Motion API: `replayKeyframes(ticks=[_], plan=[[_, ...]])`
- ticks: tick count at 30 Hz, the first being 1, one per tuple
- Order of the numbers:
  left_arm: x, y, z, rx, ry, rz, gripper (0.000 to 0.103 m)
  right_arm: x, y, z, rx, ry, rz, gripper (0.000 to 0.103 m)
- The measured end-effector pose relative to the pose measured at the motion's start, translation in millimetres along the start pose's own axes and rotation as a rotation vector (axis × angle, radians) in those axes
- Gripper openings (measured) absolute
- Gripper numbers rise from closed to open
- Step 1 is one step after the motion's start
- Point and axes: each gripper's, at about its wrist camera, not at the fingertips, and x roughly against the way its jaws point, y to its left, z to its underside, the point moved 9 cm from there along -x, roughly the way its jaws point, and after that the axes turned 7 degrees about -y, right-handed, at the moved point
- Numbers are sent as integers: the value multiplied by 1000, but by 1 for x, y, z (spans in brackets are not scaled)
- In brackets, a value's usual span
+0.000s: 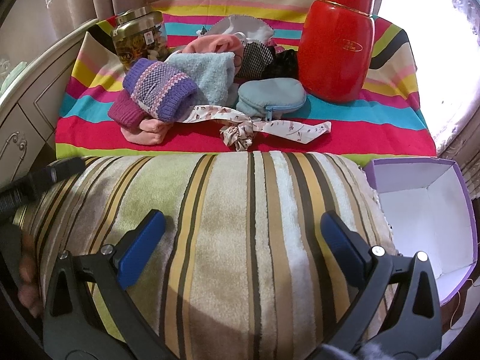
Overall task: Organize soft objects
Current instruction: 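Grasp the purple knit sock with the left gripper while the right gripper grasps the light blue fleece sock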
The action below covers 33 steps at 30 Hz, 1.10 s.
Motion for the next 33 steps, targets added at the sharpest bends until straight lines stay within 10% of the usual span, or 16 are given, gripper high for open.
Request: replayKeyframes(ticks=[21, 33], plan=[[-108, -31, -65, 68, 72, 16, 80, -60, -52, -78, -250, -30, -58, 103], [-122, -37, -68, 28, 18, 72, 22, -123, -68, -105, -419, 11, -5, 103]])
